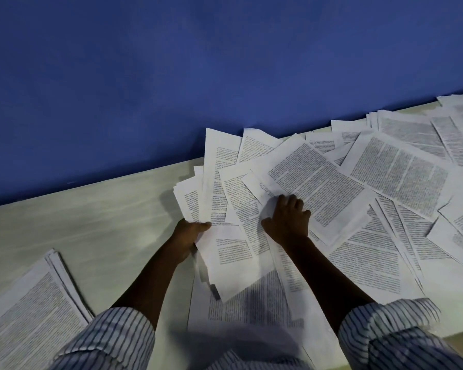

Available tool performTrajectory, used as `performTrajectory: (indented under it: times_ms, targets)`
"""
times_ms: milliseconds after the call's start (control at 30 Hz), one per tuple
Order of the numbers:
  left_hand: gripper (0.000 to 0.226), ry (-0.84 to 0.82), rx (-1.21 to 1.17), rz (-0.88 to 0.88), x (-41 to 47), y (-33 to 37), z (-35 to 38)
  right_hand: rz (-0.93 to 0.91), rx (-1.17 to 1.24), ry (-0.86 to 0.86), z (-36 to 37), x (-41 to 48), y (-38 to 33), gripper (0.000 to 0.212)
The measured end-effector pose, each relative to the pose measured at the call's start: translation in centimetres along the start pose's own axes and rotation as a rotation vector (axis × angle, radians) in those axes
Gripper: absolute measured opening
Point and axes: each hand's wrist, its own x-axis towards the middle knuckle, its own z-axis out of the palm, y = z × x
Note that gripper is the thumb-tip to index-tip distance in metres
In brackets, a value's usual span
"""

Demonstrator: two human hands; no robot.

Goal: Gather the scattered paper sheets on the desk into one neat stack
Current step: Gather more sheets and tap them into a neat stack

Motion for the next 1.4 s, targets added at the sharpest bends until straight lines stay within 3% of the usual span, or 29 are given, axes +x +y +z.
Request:
performTrajectory:
  times_ms: [233,467,567,667,800,967,1033,1167,1233,1300,1400]
  targets:
    - [0.041,-0.133,-0.092,-0.009,-1.9,0.4,-0.1,-0.035,0.308,0.012,-1.6,0.3,1.1,0.059]
    - [0.037,-0.08,-0.056,-0.039,-2.3,-0.7,1.5,-0.108,0.359,0.064,-0.3,-3.0,-0.3,0.099]
    - [0.039,-0.111,-0.05,-0.018,-2.3,-0.3,3.2,-0.037,0.388,-0.042,-0.2,-3.4,-2.6,0.119]
    - [0.035,-0.127,-0.079,0.016,-2.9,0.6,4.6,0.025,0.449,-0.136,-0.8,-3.4,-4.6,0.124]
    - [0.031,-0.134,-0.104,-0.007,-3.2,0.9,4.5,0.073,0.519,-0.146,-1.5,-3.3,-5.6,0.109]
    - [0.034,-0.106,-0.09,-0.062,-2.8,0.2,3.8,-0.039,0.455,0.059,-0.9,-3.4,-5.2,0.047]
    - [0.037,-0.095,-0.109,-0.072,-2.9,0.0,3.6,-0.079,0.406,0.088,-0.8,-3.1,-4.2,0.033]
    - [0.034,-0.008,-0.163,-0.072,-3.2,-0.1,3.5,-0.227,0.371,0.132,-0.2,-4.2,-3.4,0.025]
    - [0.043,0.024,-0.207,-0.066,-3.2,-0.4,3.5,-0.312,0.376,0.145,0.5,-5.7,-3.9,0.022]
    - [0.051,0.037,-0.107,-0.063,-3.2,-0.7,3.6,-0.38,0.415,0.093,1.6,-7.4,-4.5,0.022]
    - [0.037,0.129,0.08,-0.039,-3.2,-1.5,3.8,-0.443,0.49,-0.053,3.1,-10.0,-4.6,0.037]
